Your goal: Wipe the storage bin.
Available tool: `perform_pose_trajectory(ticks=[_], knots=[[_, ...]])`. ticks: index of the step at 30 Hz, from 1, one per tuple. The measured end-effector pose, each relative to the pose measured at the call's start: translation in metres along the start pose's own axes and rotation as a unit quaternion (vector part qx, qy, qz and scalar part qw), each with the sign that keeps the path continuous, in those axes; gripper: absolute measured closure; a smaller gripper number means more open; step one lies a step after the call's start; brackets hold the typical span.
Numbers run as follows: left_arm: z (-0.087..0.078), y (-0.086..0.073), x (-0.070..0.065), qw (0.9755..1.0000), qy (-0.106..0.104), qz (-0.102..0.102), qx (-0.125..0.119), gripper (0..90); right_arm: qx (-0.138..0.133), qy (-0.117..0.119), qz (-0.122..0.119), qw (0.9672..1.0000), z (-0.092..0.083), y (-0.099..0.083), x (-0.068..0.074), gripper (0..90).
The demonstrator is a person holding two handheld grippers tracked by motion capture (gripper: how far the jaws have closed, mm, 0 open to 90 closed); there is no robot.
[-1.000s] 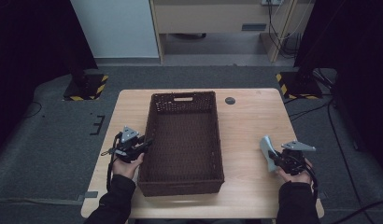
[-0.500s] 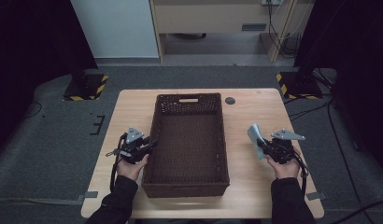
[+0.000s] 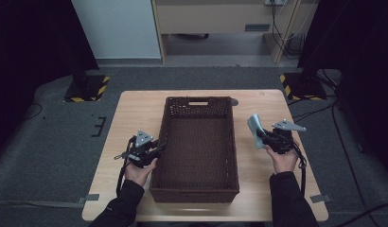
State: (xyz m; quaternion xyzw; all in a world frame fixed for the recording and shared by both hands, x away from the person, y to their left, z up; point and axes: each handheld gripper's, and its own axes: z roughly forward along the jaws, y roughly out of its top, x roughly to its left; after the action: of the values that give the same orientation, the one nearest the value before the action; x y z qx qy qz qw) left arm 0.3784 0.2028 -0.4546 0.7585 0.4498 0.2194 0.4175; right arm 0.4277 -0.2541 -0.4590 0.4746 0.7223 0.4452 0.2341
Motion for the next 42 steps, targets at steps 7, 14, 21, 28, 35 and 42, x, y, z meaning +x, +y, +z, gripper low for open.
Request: perform_pose_trajectory(ticks=[7, 14, 21, 28, 35, 42], knots=[[0.000, 0.000, 0.000, 1.0000, 0.001, 0.003, 0.001, 66.9, -0.010, -0.001, 0.002, 0.9999, 0.018, 0.012, 0.001, 82.9], [0.000, 0.000, 0.000, 1.0000, 0.002, 0.006, 0.002, 66.8, -0.035, 0.006, 0.009, 0.9993, 0.040, 0.026, 0.005, 83.2], [0.000, 0.000, 0.000, 1.0000, 0.003, 0.008, 0.002, 66.6, -0.031, 0.020, -0.010, 0.9993, 0.075, 0.032, 0.016, 83.6], [0.000, 0.000, 0.000, 0.9999, 0.003, 0.011, 0.004, 66.5, 0.025, 0.022, -0.011, 0.9994, 0.112, 0.010, 0.013, 83.8], [0.000, 0.001, 0.000, 0.9999, 0.003, 0.010, 0.004, 66.6, 0.047, 0.042, 0.012, 0.9979, 0.123, -0.001, 0.007, 83.9], [0.000, 0.000, 0.000, 0.9999, 0.003, 0.010, 0.004, 66.5, -0.042, 0.051, 0.004, 0.9978, 0.096, 0.036, 0.005, 83.9]])
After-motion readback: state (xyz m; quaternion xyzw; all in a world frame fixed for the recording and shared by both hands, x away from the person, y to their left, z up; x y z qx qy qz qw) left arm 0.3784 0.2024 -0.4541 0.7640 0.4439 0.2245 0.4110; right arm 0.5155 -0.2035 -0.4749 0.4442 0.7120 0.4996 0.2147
